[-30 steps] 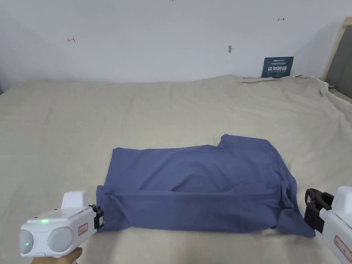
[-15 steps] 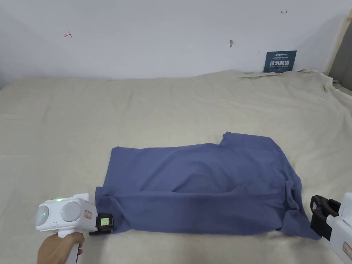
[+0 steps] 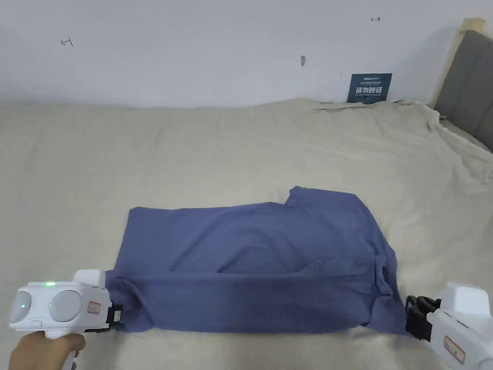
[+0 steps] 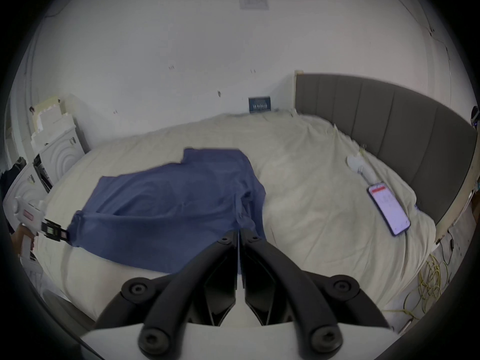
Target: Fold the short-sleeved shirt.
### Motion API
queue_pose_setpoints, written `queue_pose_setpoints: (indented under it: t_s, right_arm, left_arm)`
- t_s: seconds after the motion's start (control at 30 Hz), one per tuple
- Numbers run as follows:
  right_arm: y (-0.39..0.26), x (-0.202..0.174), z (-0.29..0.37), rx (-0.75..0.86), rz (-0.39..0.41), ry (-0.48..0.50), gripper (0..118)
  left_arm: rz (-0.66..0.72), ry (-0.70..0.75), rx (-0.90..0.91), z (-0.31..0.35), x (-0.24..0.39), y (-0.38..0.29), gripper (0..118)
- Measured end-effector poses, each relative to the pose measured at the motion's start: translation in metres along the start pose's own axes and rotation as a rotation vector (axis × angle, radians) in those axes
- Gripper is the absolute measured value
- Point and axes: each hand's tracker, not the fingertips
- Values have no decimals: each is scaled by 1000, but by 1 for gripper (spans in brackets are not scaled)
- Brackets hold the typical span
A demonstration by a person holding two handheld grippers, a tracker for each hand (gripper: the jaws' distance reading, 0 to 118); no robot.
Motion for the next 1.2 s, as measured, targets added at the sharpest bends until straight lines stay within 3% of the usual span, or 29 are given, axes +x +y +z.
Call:
queue_pose_setpoints:
  t_s: [0.07, 0.1, 0.13, 0.17, 0.2, 0.47, 0.53, 0.57, 0.6, 0.63, 0.77, 1.2]
  right_arm:
    - [-2, 11, -25, -63, -36, 4, 26]
    - [-2, 14, -36, -103, -43, 4, 57]
    - [-2, 16, -46, -136, -45, 13, 78]
    - [-4, 19, -57, -149, -63, 25, 94]
    - [-4, 21, -66, -165, -57, 14, 99]
    - [-9, 14, -99, -239, -31, -11, 96]
    - [-11, 12, -100, -248, -25, -1, 72]
    - [-12, 7, -96, -251, -12, -3, 51]
    - [-13, 4, -95, -251, 2, -7, 14]
    - [-14, 4, -93, -246, 7, 3, 4]
    - [-12, 13, -83, -199, -24, 11, 4]
    - [-7, 16, -3, -89, 15, 92, 4]
  left_arm:
    - [2, -8, 18, 7, -1, 2, 5]
    - [-3, -10, 25, 9, -2, 4, 5]
    - [-8, -10, 32, 11, -3, 5, 5]
    - [-8, -11, 36, 12, -3, 5, 5]
    - [-7, -14, 37, 13, -4, 6, 5]
    - [15, -28, 32, 8, -9, 5, 5]
    - [15, -29, 30, 8, -8, 4, 5]
    - [16, -28, 32, 8, -8, 4, 5]
    - [18, -29, 33, 8, -8, 3, 5]
    - [19, -32, 34, 7, -9, 3, 5]
    - [21, -31, 43, 8, -12, -1, 5]
    - [41, -31, 79, 46, -36, -39, 5]
